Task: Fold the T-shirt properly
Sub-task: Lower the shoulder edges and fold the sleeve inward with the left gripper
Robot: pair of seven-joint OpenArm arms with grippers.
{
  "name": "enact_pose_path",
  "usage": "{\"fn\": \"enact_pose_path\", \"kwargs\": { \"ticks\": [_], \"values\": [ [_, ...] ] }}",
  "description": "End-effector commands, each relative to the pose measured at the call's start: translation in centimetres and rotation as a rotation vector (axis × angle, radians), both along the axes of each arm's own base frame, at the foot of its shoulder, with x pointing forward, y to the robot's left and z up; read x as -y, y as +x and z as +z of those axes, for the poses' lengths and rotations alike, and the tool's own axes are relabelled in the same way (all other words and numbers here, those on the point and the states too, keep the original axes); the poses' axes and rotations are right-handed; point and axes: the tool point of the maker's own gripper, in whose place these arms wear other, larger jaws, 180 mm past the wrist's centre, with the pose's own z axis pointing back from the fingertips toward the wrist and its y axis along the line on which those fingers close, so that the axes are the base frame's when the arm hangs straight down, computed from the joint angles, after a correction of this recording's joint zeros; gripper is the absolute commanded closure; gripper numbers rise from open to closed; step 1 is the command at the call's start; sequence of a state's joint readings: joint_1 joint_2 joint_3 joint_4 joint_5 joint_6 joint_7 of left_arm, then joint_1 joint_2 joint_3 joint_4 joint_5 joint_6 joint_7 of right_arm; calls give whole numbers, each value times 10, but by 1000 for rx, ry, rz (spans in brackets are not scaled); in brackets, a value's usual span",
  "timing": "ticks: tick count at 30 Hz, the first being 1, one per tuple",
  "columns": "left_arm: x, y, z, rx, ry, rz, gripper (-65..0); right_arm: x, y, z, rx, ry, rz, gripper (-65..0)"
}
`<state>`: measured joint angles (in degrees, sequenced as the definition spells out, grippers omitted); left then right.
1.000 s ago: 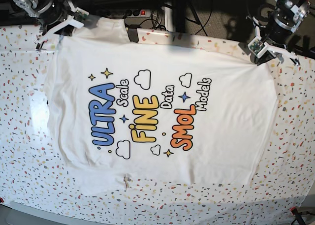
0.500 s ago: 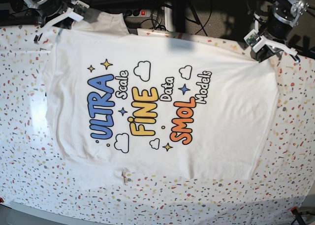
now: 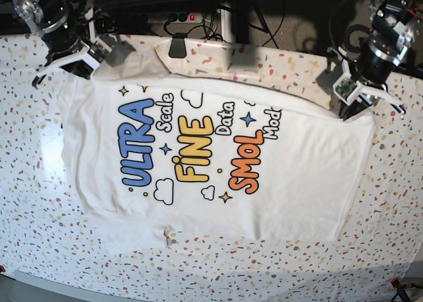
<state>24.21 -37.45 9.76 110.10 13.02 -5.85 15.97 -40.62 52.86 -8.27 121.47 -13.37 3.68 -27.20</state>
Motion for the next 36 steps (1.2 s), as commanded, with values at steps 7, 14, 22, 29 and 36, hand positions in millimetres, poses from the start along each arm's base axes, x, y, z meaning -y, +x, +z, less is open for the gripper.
{"fn": "enact_pose_path", "kwargs": {
  "ticks": [7, 14, 22, 29, 36],
  "values": [
    [-8, 40, 15, 89, -63, 21, 0, -4, 39, 9, 130, 105, -59, 0],
    [-6, 66, 8, 95, -128, 49, 0, -12, 64, 24, 214, 154, -78, 0],
    [-9, 82, 6, 78, -195, 81, 0, 3, 90, 11, 240, 185, -153, 0],
    [-20, 91, -1, 78, -190, 101, 0, 5, 104, 2, 237, 201, -183, 0],
    [-21, 97, -6, 66, -228, 95, 0, 29, 96, -30, 165, 154, -240, 0]
  ]
}}
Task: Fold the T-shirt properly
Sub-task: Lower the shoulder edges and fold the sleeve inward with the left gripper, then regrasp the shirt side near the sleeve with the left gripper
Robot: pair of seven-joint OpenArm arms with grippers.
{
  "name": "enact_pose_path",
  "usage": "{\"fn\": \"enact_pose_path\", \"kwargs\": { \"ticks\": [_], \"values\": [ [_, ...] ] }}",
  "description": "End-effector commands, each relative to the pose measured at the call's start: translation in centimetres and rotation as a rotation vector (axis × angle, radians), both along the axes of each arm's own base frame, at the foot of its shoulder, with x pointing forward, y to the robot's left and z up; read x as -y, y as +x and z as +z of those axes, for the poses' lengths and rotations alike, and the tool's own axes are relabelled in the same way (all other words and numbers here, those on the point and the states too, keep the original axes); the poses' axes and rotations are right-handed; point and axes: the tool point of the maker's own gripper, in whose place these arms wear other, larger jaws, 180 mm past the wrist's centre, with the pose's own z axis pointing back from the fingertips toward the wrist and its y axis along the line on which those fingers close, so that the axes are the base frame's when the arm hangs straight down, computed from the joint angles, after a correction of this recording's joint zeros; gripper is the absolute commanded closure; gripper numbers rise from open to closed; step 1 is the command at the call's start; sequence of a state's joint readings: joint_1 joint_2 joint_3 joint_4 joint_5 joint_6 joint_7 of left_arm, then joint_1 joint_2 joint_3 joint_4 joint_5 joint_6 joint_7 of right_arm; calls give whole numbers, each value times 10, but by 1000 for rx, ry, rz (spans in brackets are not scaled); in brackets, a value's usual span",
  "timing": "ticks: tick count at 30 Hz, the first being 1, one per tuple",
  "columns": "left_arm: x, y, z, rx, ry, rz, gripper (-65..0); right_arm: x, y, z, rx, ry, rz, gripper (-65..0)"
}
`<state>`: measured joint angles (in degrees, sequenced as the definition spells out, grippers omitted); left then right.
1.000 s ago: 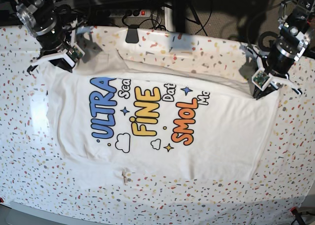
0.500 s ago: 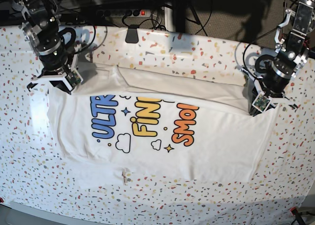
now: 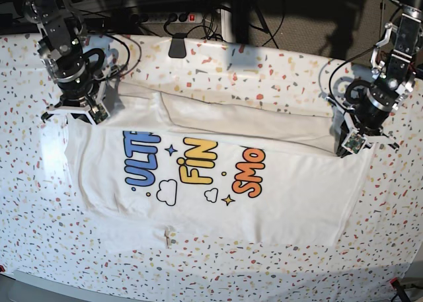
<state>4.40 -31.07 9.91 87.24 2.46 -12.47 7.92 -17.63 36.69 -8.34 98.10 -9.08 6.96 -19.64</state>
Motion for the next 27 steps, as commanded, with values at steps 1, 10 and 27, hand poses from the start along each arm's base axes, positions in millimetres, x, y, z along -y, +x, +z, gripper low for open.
{"fn": "enact_pose_path", "kwargs": {
  "ticks": [1, 10, 27],
  "values": [
    [-4, 13, 20, 69, 1, 3, 0, 6, 8, 11, 41, -23, 2, 0],
    [-6, 25, 32, 95, -15, 14, -19, 7, 8, 10, 42, -25, 4, 0],
    [-86, 39, 24, 84, 231, 135, -248, 8, 7, 9, 37, -33, 0, 0]
  ]
}}
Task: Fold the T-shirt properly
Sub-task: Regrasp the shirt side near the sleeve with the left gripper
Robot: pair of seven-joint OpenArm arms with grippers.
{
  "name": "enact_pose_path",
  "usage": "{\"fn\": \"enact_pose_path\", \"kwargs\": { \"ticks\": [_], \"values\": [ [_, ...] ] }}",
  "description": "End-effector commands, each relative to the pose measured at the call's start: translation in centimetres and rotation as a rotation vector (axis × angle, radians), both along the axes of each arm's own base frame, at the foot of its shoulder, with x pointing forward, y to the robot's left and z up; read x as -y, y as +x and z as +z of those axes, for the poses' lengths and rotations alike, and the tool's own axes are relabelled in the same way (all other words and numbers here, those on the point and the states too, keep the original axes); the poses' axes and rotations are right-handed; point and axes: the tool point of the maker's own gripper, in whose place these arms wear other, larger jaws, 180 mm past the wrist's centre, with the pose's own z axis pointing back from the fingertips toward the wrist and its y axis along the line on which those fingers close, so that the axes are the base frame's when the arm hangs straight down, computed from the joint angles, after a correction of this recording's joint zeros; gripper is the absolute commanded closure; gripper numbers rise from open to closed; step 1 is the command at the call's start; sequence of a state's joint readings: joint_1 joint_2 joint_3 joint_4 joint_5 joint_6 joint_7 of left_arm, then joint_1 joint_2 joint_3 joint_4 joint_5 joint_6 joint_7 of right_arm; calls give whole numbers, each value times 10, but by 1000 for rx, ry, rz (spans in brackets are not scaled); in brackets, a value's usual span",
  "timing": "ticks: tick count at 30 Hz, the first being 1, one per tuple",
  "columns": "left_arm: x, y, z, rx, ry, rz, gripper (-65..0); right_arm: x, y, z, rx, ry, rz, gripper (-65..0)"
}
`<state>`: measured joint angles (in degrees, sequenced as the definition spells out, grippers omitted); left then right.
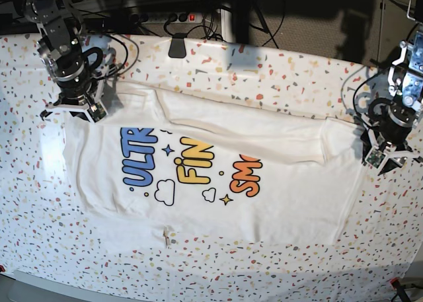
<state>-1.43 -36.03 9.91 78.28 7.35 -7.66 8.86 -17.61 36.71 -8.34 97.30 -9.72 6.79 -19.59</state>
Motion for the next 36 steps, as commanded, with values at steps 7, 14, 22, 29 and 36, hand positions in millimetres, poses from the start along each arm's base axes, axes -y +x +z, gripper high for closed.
{"fn": "enact_pose_path", "kwargs": {
  "ticks": [7, 14, 22, 29, 36],
  "values": [
    [-24, 18, 20, 41, -48, 115, -247, 4, 8, 12, 40, -18, 4, 0],
    [28, 14, 46, -2, -177, 33, -247, 5, 7, 12, 37, -20, 0, 0],
    [76, -35, 23, -97, -248, -94, -247, 6, 7, 11, 32, -23, -4, 0],
    [95, -67, -6, -113, -200, -141, -247, 6, 7, 11, 31, -23, -4, 0],
    [113, -76, -19, -75, -53, -197, -247, 6, 7, 11, 31, -23, -4, 0]
  ]
}}
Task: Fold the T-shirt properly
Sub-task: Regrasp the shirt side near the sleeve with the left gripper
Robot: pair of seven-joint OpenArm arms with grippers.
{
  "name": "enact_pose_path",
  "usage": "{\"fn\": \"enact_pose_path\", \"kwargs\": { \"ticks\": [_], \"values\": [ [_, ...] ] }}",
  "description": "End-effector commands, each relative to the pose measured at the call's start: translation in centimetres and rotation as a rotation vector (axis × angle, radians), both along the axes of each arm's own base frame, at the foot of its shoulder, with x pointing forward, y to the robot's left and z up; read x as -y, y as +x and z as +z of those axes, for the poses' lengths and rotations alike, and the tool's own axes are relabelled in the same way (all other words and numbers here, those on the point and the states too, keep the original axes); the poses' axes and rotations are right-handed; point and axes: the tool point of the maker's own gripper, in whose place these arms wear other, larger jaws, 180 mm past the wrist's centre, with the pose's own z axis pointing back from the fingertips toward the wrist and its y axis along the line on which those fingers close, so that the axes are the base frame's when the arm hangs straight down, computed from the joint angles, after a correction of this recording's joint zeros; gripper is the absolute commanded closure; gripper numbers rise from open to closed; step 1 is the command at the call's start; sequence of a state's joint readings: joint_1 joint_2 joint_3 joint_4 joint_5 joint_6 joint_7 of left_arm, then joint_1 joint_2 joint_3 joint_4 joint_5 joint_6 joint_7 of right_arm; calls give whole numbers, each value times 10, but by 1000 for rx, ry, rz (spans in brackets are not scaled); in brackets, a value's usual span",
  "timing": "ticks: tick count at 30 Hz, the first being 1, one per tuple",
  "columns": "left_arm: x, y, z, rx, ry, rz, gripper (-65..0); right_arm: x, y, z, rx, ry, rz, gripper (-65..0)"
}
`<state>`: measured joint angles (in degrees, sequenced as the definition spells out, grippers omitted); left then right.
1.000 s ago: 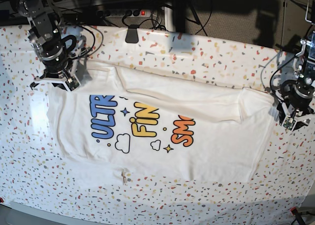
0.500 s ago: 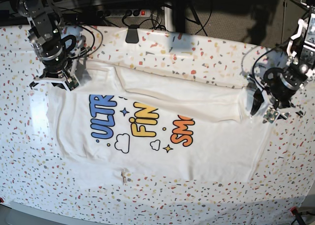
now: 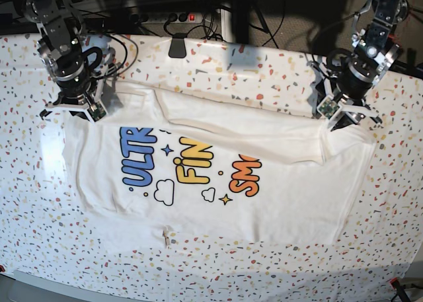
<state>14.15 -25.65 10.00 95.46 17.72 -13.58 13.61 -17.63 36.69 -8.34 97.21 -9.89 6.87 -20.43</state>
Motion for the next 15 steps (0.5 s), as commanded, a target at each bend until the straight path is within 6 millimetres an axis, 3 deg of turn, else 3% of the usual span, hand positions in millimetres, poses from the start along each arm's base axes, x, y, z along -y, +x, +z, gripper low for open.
{"fn": "enact_pose_path", "kwargs": {
  "ticks": [1, 5, 12, 15],
  "values": [
    [-2, 9, 13, 60, 7, -10, -247, 4, 8, 13, 41, -16, 2, 0],
    [-6, 10, 10, 70, 52, -28, -247, 5, 8, 12, 39, -17, 0, 0],
    [-19, 3, -19, 41, 133, -71, -247, 5, 8, 12, 39, -17, 0, 0],
    [-19, 3, -19, 41, 131, -72, -234, 5, 8, 12, 40, -17, 0, 0]
  ]
}}
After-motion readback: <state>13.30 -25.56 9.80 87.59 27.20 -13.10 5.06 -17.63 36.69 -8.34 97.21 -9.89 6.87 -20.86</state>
